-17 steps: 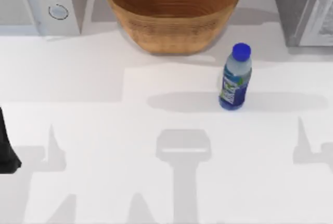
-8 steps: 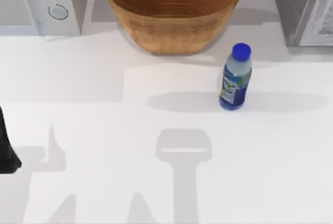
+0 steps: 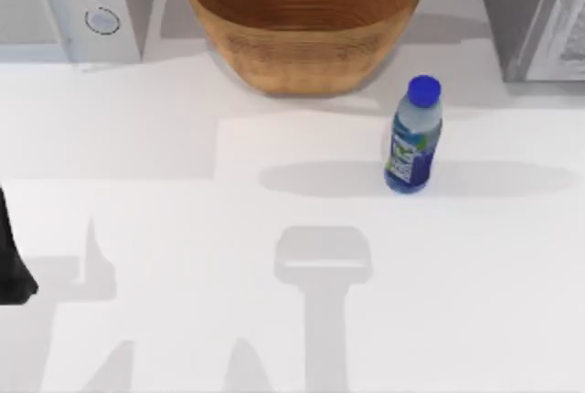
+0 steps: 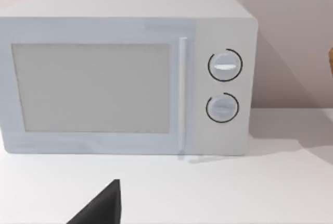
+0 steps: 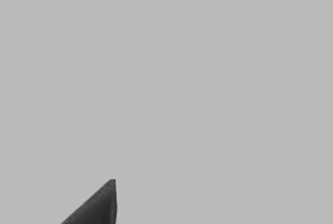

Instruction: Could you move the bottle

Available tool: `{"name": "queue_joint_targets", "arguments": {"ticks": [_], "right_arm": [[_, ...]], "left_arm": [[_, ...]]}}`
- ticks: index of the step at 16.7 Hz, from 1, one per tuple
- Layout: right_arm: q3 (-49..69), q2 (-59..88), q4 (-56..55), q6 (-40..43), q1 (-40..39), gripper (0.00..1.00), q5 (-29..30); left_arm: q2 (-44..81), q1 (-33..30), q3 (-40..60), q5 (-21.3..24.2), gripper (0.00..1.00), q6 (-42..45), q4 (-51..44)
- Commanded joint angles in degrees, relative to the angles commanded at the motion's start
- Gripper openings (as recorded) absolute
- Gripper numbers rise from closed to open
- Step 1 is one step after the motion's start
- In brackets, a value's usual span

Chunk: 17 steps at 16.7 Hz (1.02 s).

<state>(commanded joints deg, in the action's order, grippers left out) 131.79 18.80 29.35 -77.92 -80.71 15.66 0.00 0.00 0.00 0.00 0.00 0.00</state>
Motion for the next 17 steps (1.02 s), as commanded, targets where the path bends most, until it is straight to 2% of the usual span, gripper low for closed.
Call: {"name": "queue_joint_targets", "arguments": {"ticks": [10, 17], "right_arm": [[83.3, 13.7, 20.2, -50.1, -52.8, 1.0, 11.0], [131.2, 21.9, 32.1, -78.8, -83.5, 1.0, 17.8]], "left_arm": [[0.0, 0.0, 0.0, 0.0, 1.0, 0.0, 0.0], [0.0, 0.0, 0.0, 0.0, 1.0, 0.0, 0.0]]}}
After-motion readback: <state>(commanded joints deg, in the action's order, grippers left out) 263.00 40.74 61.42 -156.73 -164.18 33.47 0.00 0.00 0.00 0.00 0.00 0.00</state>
